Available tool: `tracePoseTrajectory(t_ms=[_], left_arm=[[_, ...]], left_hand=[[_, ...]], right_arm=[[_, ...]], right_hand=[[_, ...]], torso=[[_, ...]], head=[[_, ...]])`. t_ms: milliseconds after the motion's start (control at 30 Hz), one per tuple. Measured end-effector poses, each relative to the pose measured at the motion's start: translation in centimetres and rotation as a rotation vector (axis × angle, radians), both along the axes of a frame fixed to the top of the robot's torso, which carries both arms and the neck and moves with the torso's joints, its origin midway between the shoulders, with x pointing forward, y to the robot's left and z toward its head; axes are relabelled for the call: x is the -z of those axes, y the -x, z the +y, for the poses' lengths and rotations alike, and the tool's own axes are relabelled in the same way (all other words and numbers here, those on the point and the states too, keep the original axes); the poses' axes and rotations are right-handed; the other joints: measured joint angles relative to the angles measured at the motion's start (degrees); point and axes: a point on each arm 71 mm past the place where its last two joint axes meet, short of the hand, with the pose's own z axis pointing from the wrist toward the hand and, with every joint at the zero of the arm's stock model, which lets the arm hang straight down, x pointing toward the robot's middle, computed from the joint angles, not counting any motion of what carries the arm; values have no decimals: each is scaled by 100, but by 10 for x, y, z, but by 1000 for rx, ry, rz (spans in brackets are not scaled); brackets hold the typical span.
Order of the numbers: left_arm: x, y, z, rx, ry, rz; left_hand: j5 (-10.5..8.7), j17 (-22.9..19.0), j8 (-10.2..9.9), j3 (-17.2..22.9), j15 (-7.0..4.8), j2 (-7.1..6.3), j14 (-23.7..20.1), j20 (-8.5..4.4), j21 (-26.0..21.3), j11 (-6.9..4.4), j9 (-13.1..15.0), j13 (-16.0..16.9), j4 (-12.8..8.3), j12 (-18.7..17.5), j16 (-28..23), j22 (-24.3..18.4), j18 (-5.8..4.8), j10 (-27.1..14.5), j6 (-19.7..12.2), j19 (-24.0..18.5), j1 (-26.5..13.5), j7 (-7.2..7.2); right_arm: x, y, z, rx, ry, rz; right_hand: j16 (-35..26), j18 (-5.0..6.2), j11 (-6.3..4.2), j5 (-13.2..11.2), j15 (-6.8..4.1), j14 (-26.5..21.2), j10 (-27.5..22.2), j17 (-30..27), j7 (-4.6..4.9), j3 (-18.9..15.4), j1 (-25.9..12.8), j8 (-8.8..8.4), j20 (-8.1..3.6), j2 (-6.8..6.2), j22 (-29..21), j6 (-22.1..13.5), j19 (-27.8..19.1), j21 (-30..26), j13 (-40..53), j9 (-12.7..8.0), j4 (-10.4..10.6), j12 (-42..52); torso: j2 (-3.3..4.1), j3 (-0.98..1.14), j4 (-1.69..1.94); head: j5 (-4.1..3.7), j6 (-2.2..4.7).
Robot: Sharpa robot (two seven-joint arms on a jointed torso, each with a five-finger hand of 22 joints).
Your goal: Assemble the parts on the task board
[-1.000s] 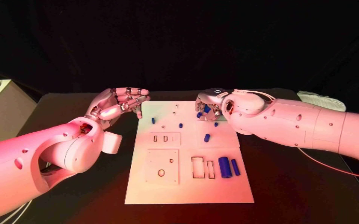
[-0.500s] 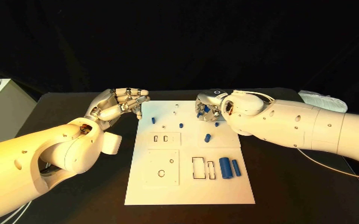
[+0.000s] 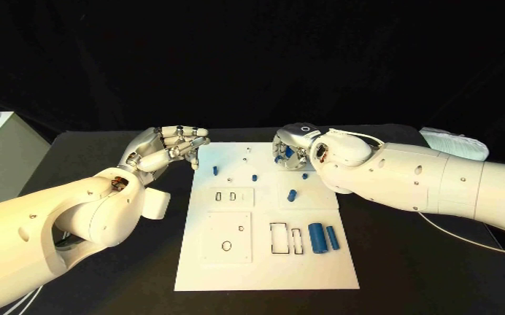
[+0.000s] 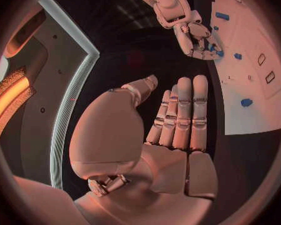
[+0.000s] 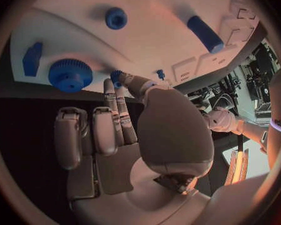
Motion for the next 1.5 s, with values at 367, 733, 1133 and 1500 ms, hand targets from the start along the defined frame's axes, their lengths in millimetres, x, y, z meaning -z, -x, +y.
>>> tracePoseTrajectory(t_ms=[367, 733, 1133, 1500], left_arm=[[0, 0, 1, -3, 0, 2], [0, 0, -1, 0, 3, 4], [-3, 0, -2, 3, 6, 1], [-5, 0, -3, 7, 8, -2]], left_hand=[[0, 3, 0, 0, 0, 0, 0, 0, -1, 0, -1, 0, 0, 0, 0, -1, 0, 0, 0, 0, 0, 0], [0, 3, 0, 0, 0, 0, 0, 0, -1, 0, 5, 0, 0, 0, 22, 7, 0, 1, 0, 0, 0, 0], [0, 2, 0, 16, 0, 0, 0, 0, 19, 0, 5, 0, -16, 0, 22, 12, 0, 1, 0, 0, 0, 0], [0, 1, 0, 16, 0, 0, 0, 0, 19, 0, 4, 0, -16, 0, 22, 12, -1, 1, 0, 0, 0, 0]], right_arm=[[-14, 5, 13, -6, -63, -98], [-19, -3, 39, -19, -83, -155], [-20, -10, 55, -22, -85, -187], [-17, -13, 56, -15, -74, -188]], right_hand=[[22, 0, 25, 59, -7, -8, 25, 26, -1, 16, 0, 70, 0, 0, -1, 0, 0, 25, 24, 1, -80, -22], [22, 0, 25, 59, -6, -7, 25, 1, 41, 39, 0, 69, 0, 0, -2, -45, 0, 24, 31, 188, -104, -67], [21, 1, 25, 55, -6, -7, 25, -2, 45, 37, 0, 67, 1, 0, -3, -70, 0, 24, 57, 335, -105, -90], [21, 1, 25, 45, -5, -7, 25, -2, 43, 30, 1, 50, 1, 0, -4, -87, 0, 24, 61, 380, -110, -113]], torso=[[4, -14, -4], [27, -25, 29], [80, -73, 108], [140, -113, 169]], head=[[-1, 55], [-1, 86], [-32, 84], [-67, 77]])
